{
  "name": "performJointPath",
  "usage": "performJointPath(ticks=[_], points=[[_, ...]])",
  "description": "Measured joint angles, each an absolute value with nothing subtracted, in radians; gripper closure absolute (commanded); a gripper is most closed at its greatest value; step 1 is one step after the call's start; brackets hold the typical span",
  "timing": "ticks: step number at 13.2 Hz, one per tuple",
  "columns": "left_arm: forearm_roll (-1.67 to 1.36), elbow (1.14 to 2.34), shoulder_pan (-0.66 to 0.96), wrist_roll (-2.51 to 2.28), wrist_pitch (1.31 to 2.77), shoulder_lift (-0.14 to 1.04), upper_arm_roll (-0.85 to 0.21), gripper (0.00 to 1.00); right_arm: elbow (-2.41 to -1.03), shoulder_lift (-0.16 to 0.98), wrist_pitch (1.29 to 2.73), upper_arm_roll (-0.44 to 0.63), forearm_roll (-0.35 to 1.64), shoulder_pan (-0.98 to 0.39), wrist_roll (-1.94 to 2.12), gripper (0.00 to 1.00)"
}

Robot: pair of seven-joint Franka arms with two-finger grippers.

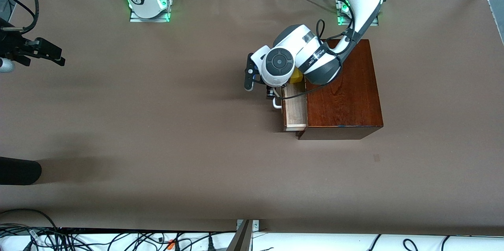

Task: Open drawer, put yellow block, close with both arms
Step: 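Push the drawer shut into the box with the left gripper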

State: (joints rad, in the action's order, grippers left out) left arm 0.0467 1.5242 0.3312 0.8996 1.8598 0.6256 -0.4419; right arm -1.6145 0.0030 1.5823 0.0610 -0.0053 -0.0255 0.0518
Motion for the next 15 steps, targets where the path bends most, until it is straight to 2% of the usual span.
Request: performJointPath(ticks=[4, 15], points=[[0.054, 1.524, 0.284, 0.887, 1.773, 0.619, -0.443, 0.0, -1.614, 0.003, 1.582, 0.061, -0.005, -0.025, 0.052, 0.0], [0.138, 1.527, 0.278, 0.865, 1.746, 0.618, -0.437, 0.0, -1.614, 0.003, 1.582, 0.059, -0.005, -0.025, 0.052, 0.0]])
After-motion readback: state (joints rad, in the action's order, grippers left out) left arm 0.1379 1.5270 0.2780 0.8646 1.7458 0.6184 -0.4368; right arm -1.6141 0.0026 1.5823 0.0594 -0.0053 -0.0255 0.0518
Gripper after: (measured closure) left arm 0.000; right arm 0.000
